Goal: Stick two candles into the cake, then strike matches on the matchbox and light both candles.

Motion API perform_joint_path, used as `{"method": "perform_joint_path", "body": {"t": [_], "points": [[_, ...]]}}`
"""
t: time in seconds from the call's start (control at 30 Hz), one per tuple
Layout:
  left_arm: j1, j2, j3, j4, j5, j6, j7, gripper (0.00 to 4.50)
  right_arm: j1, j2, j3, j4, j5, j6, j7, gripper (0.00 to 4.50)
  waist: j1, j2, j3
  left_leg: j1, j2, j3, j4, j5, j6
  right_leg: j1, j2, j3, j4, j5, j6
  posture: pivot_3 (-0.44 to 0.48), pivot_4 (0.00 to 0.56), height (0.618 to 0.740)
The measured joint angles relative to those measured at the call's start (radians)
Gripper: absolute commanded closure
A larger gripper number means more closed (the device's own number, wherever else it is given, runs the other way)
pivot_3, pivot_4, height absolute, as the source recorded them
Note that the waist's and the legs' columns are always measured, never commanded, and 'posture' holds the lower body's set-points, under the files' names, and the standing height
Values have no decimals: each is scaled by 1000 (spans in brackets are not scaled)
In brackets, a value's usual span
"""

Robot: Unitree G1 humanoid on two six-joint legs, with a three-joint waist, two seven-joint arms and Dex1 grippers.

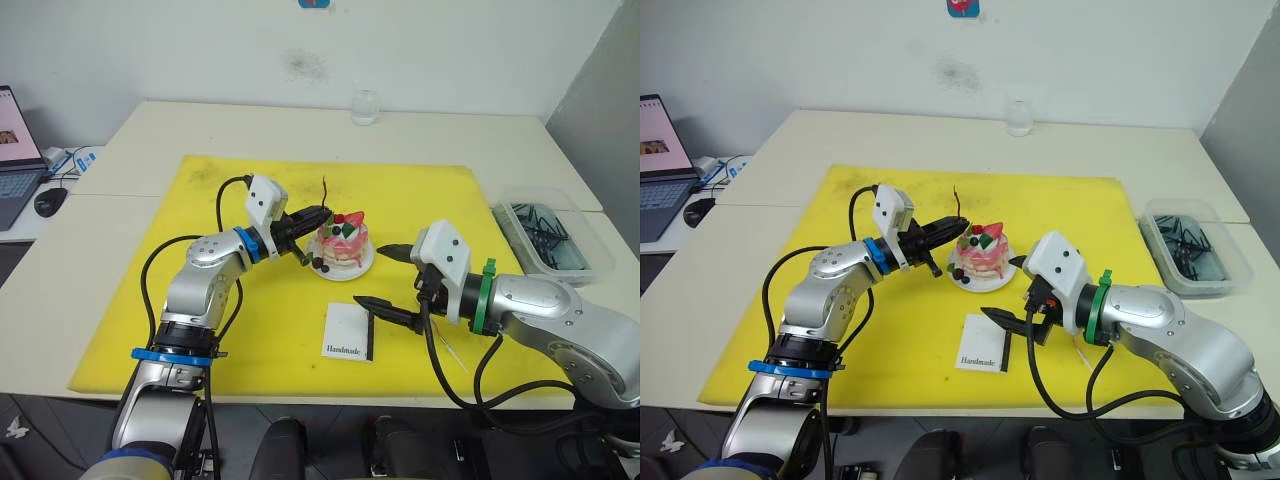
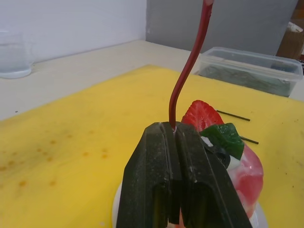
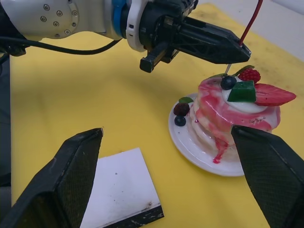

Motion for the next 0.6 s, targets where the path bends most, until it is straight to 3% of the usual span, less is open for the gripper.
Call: {"method": "perform_joint_path", "body": {"t": [0.6], "points": [[40,-40,10,26,23,-43,1,4500,43,11,-21,-27,-7,10,-5,16,0,0,0,2,0,0,1,0,0,2,0,0,0,0,0,0,150,740]]}}
